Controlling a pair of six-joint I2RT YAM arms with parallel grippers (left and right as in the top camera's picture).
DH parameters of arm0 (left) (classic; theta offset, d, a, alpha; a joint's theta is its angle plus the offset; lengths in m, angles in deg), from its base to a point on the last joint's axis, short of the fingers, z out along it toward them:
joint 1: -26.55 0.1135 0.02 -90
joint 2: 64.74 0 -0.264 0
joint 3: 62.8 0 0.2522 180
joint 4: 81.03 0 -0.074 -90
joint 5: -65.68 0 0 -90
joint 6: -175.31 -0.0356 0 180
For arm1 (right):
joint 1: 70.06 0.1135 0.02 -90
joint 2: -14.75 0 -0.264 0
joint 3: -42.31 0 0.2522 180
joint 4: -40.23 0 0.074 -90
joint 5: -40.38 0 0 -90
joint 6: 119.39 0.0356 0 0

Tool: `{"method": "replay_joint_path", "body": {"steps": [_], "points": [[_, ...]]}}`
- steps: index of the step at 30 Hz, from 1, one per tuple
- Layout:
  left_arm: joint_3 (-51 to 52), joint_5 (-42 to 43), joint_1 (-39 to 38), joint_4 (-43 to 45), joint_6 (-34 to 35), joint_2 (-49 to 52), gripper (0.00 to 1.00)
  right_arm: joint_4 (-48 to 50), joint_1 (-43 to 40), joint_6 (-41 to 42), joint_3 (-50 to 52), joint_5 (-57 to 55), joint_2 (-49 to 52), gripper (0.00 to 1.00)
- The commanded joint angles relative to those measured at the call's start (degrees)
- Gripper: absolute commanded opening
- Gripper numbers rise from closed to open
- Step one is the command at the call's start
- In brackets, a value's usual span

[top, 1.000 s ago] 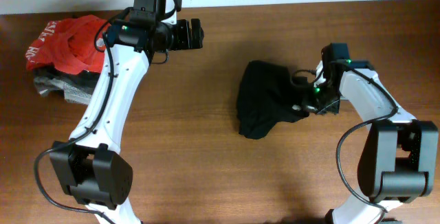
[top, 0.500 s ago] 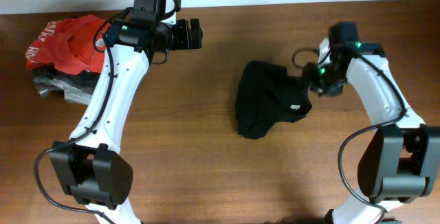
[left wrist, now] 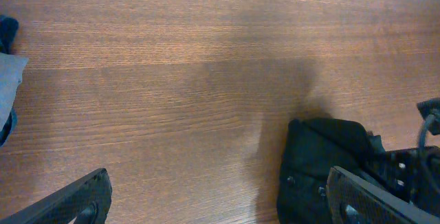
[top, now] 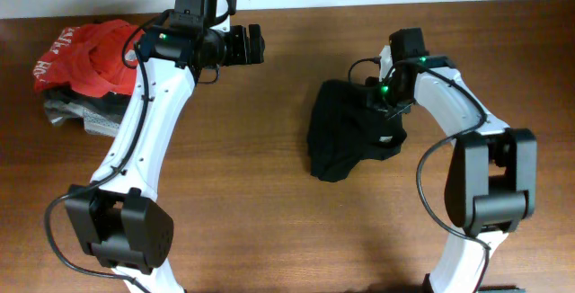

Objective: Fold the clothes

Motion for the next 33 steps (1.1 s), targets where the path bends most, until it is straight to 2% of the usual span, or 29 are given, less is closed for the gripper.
{"method": "replay_joint_path", "body": {"steps": [1,3,4,7,12,18,23,24,25,26,27,29,33], "points": [[-0.2,-0.5,0.1,-0.2,-1.0,-0.2,0.99,1.3,-0.1,0.7,0.0,-5.4,0.1,0.38],[-0.2,-0.5,0.1,-0.2,-1.0,-0.2,0.99,1.4,-0.1,0.7,-0.2,-6.7,0.1,0.29],[-0.2,-1.0,0.1,-0.2,-1.0,-0.2,0.99,1.5,-0.3,0.7,-0.2,-6.7,0.1,0.18],[-0.2,-1.6,0.1,-0.2,-1.0,-0.2,0.99,1.7,-0.5,0.7,-0.2,-6.7,0.1,0.04],[-0.2,-1.9,0.1,-0.2,-1.0,-0.2,0.99,2.6,-0.6,0.7,-0.6,-6.6,0.0,0.04],[-0.2,-2.2,0.1,-0.2,-1.0,-0.2,0.99,4.4,-3.5,-2.4,-9.0,-6.5,-0.1,0.04],[-0.2,-2.1,0.1,-0.2,-1.0,-0.2,0.99,7.8,-4.9,-3.7,-10.3,-6.7,0.2,0.04],[-0.2,-2.1,0.1,-0.2,-1.0,-0.2,0.99,7.8,-5.0,-3.8,-10.3,-6.8,0.5,0.10],[-0.2,-2.1,0.1,-0.2,-1.0,-0.2,0.99,7.8,-5.0,-4.3,-10.3,-6.8,1.0,0.25],[-0.2,-2.1,0.1,-0.2,-1.0,-0.2,0.99,7.4,-5.0,-4.3,-10.3,-6.9,1.2,0.51],[-0.2,-2.1,0.1,-0.2,-1.0,-0.2,0.99,7.0,-5.0,-4.3,-10.3,-7.4,1.6,0.62],[-0.2,-2.1,0.1,-0.2,-1.0,-0.2,0.99,5.1,-5.0,-4.2,-10.3,-8.0,1.7,0.72],[-0.2,-2.1,0.0,-0.5,-3.8,-0.2,0.99,-2.1,-6.3,-0.3,-10.9,-6.9,0.7,0.77]]}}
